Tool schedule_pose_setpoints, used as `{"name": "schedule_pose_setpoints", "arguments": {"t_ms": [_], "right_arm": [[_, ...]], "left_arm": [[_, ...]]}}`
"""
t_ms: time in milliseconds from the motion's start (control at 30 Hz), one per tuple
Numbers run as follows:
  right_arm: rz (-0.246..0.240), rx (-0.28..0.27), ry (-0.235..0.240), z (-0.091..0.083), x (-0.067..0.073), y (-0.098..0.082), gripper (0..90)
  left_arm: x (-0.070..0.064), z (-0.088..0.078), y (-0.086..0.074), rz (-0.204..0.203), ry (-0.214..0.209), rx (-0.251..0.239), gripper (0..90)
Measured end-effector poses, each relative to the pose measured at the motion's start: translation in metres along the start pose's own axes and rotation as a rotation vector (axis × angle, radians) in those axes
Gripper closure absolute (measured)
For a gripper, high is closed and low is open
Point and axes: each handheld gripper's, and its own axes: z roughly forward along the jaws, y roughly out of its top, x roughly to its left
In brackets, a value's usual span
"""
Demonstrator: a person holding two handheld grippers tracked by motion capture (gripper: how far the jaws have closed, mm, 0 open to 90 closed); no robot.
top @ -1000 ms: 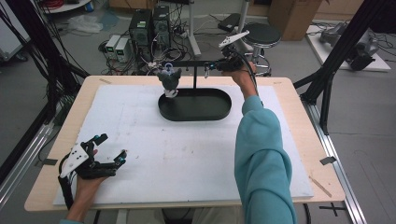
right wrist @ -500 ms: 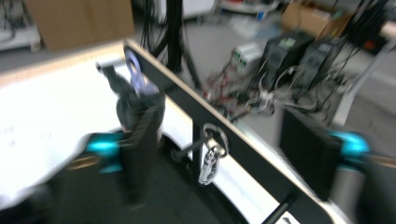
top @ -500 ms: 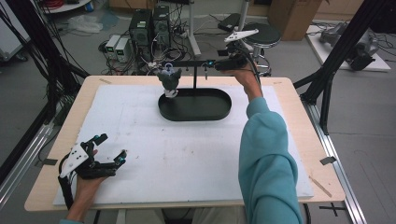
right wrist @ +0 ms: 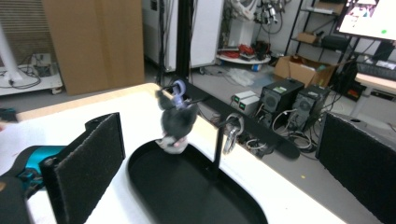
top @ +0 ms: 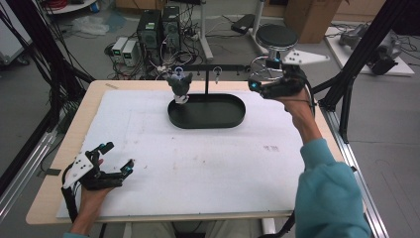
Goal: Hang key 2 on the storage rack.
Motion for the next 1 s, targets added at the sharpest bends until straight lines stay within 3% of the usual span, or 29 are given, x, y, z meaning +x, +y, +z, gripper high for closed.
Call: {"name": "schedule_pose_setpoints", "arguments": {"t_ms": [167, 233, 333, 367, 433, 700, 900, 1000], "right_arm": [[-0.039, -0.033, -0.027, -0.034, 0.033, -0.032, 0.7], [-0.026, -0.059, -0.028, -0.045, 0.044, -0.049, 0.7], [-0.015, -0.08, -0.07, -0.058, 0.059, -0.077, 0.7], [-0.033, -0.098, -0.083, -0.06, 0.061, -0.086, 0.7], [-0.012, -0.094, -0.102, -0.066, 0.069, -0.103, 0.7], [0.024, -0.09, -0.186, -0.075, 0.081, -0.168, 0.7], [0.038, -0.114, -0.216, -0.073, 0.083, -0.198, 0.7], [0.071, -0.118, -0.217, -0.072, 0.084, -0.209, 0.7]], "left_arm": [[0.0, 0.0, 0.0, -0.002, 0.004, -0.005, 1.7], [0.0, 0.0, 0.0, -0.001, 0.003, -0.004, 1.7], [0.0, -0.001, 0.0, 0.003, 0.002, -0.003, 1.7], [0.0, -0.001, 0.0, 0.004, 0.002, -0.002, 1.7], [0.0, -0.001, 0.0, 0.003, 0.003, -0.003, 1.7], [-0.001, -0.001, 0.0, 0.006, 0.004, -0.01, 1.7], [-0.001, -0.001, 0.0, 0.008, 0.005, -0.011, 1.7], [-0.001, -0.001, 0.0, 0.006, 0.005, -0.011, 1.7]]}}
